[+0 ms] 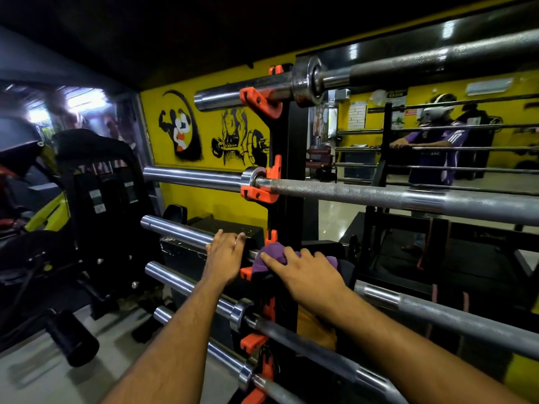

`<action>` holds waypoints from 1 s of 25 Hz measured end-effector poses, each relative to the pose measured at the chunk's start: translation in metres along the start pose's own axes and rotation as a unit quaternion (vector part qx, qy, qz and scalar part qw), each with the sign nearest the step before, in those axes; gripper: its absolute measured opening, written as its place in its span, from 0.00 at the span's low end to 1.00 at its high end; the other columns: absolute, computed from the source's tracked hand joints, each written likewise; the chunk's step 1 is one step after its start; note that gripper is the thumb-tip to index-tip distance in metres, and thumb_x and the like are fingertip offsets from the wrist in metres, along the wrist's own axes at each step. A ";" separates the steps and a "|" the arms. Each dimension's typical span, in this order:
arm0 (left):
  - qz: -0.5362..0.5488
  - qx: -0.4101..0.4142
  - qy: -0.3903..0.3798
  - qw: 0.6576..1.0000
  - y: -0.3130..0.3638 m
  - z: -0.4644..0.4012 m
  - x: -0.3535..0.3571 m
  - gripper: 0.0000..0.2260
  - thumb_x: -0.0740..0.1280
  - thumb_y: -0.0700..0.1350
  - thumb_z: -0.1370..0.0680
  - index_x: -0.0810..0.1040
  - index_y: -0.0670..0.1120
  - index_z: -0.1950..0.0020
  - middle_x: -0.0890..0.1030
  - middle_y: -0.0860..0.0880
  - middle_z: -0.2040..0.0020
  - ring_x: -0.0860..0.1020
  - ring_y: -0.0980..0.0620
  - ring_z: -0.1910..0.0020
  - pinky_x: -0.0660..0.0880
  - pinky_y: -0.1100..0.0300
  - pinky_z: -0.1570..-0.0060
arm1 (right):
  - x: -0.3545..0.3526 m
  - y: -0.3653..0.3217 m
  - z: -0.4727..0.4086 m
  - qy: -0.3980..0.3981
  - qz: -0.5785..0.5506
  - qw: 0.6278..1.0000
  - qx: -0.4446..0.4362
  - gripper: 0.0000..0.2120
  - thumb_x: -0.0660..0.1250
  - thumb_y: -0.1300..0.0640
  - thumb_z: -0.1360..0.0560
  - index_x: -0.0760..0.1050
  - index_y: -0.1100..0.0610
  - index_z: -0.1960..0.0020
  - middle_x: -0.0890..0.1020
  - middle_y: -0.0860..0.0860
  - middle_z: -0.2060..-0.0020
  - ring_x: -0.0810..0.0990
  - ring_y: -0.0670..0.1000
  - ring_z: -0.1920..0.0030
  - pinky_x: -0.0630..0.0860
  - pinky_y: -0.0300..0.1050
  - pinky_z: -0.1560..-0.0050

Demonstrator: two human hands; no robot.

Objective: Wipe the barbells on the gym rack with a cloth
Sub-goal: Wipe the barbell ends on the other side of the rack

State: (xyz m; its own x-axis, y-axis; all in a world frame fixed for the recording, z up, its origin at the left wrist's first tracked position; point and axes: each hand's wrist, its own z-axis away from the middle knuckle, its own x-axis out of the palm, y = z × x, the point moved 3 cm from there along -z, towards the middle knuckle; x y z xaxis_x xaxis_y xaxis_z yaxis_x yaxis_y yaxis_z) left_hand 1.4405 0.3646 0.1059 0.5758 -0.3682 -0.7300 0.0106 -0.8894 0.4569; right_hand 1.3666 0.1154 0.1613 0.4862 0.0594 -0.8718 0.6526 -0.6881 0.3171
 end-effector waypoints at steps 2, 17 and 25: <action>-0.010 0.002 0.006 1.000 -0.005 -0.004 0.004 0.38 0.38 0.69 0.20 0.80 0.46 0.43 0.79 0.41 0.39 0.68 0.39 0.27 0.57 0.39 0.25 | -0.014 0.007 0.028 0.084 -0.058 0.994 0.024 0.29 0.54 0.53 0.20 0.53 0.42 0.21 0.69 0.55 0.30 0.76 0.61 0.41 0.76 0.57 0.46; 0.011 0.016 0.000 1.000 -0.022 -0.016 0.013 0.38 0.37 0.71 0.21 0.80 0.49 0.44 0.80 0.44 0.41 0.70 0.39 0.31 0.55 0.37 0.25 | 0.008 -0.020 0.167 0.323 -0.793 0.152 0.493 0.09 0.63 0.60 0.19 0.77 0.48 0.43 0.86 0.54 0.51 0.86 0.51 0.58 0.83 0.49 0.54; 0.029 0.017 0.006 0.999 -0.014 -0.007 0.008 0.40 0.37 0.72 0.22 0.80 0.48 0.45 0.80 0.44 0.40 0.70 0.39 0.30 0.55 0.42 0.24 | 0.028 -0.039 0.093 0.267 -0.821 0.115 0.492 0.20 0.70 0.54 0.23 0.74 0.61 0.34 0.83 0.59 0.43 0.84 0.58 0.47 0.81 0.52 0.47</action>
State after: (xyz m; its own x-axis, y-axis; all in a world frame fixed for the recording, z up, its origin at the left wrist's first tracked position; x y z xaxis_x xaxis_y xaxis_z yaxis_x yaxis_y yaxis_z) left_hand 1.4508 0.3753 0.0970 0.5842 -0.4170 -0.6963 -0.0506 -0.8750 0.4815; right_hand 1.3003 0.0763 0.0901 0.3156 0.5493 0.7738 -0.1348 0.8331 -0.5364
